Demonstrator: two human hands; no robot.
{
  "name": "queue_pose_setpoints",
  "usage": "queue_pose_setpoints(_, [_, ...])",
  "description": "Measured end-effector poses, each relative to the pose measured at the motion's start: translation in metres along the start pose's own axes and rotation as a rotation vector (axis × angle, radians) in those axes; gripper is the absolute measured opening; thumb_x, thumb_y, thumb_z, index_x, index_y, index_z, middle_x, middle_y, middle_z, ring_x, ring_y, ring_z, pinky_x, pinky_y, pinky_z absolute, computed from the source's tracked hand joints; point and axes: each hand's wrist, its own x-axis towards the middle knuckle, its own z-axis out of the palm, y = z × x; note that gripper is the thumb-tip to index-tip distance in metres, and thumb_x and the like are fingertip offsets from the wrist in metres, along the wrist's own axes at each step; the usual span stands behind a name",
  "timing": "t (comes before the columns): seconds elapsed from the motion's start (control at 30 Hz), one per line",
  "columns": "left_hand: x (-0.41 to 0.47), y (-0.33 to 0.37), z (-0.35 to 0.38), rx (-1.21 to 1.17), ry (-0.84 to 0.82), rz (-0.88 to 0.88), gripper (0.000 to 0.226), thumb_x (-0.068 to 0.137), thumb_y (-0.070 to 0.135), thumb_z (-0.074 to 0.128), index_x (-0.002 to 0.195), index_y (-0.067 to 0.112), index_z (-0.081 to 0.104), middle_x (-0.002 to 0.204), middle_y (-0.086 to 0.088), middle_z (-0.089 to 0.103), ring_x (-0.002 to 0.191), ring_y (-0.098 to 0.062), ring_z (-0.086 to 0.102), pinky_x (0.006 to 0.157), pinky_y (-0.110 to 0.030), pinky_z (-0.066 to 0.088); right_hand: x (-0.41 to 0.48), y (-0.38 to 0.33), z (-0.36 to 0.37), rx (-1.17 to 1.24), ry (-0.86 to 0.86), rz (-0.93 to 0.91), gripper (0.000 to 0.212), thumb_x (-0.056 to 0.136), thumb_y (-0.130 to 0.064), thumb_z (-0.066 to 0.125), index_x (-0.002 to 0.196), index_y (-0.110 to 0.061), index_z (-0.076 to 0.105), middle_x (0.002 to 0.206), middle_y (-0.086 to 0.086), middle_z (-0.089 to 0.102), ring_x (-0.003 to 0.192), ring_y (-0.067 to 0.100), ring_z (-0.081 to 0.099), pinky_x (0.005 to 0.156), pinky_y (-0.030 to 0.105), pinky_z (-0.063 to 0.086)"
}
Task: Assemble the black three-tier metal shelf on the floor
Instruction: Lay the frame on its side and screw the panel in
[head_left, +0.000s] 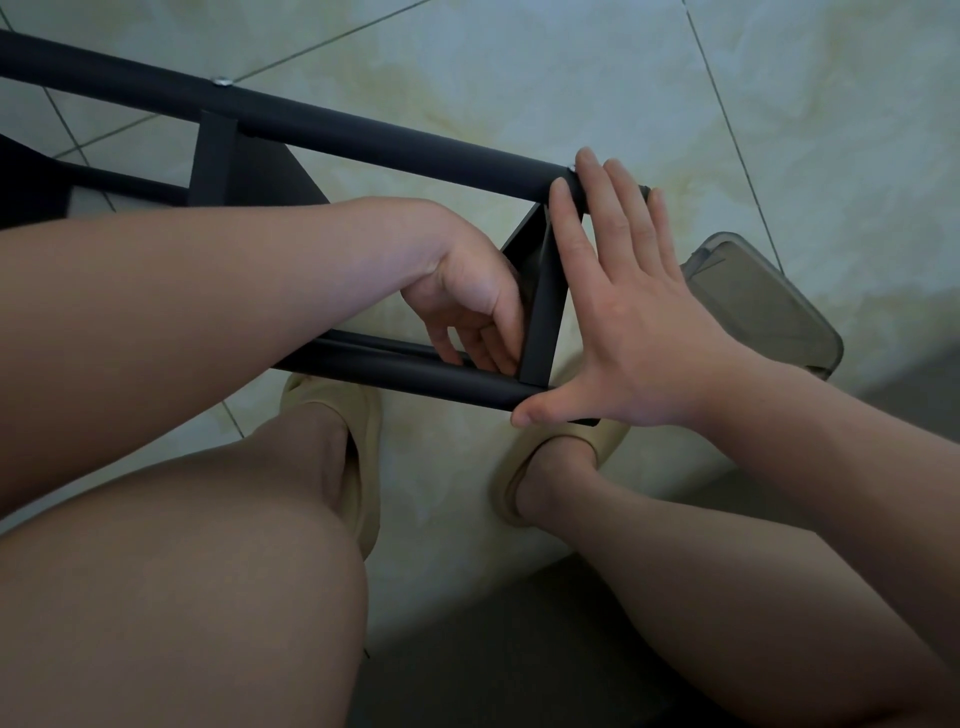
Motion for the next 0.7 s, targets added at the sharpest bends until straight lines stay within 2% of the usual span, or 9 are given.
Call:
queue_pose_setpoints(0.2, [-0.0021, -0.0014, -0.0015, -0.043, -0.007, 0.025, 0.045, 0.088, 0.006, 0.065, 0.133, 0.009, 0.061, 0.129, -0.007, 0.068, 0.119, -0.021, 0.065, 0.109, -0.049, 0.045, 0.0003, 0.0005, 0.0002, -0.012, -0.004, 0.000, 0.156, 0.052, -0.096, 0.051, 0.159, -0.001, -0.008, 0.166, 0.024, -0.015, 0.153, 0.041, -0.017, 0.121, 0.047, -0.017])
queue_pose_setpoints(0.33, [-0.0013, -0.0020, 0.0000, -0.030, -0.001, 0.016, 0.044, 0.090, 0.015, 0.066, 0.134, 0.014, 0.062, 0.126, -0.004, 0.070, 0.117, -0.019, 0.067, 0.107, -0.050, 0.046, 0.0001, 0.0009, 0.0002, -0.017, -0.007, 0.002, 0.156, 0.051, -0.097, 0.050, 0.159, -0.001, -0.008, 0.166, 0.024, -0.015, 0.153, 0.041, -0.018, 0.122, 0.047, -0.017])
queue_pose_setpoints(0.6, [-0.0016, -0.0005, 0.0003, -0.050, 0.025, 0.023, 0.045, 0.089, 0.006, 0.066, 0.134, 0.010, 0.061, 0.130, -0.008, 0.068, 0.119, -0.022, 0.065, 0.108, -0.048, 0.046, 0.0004, 0.0006, -0.0002, -0.009, -0.002, 0.001, 0.156, 0.052, -0.096, 0.054, 0.160, 0.000, -0.006, 0.166, 0.024, -0.015, 0.153, 0.040, -0.017, 0.121, 0.046, -0.017])
queue_pose_setpoints(0.7, [-0.0039, 0.0000, 0.0002, -0.039, 0.017, 0.013, 0.043, 0.090, 0.013, 0.066, 0.133, 0.013, 0.063, 0.128, -0.005, 0.069, 0.118, -0.020, 0.066, 0.105, -0.049, 0.048, 0.0005, 0.0009, -0.0005, -0.013, -0.002, 0.000, 0.156, 0.052, -0.095, 0.055, 0.160, 0.000, -0.006, 0.166, 0.024, -0.015, 0.153, 0.041, -0.017, 0.121, 0.047, -0.017])
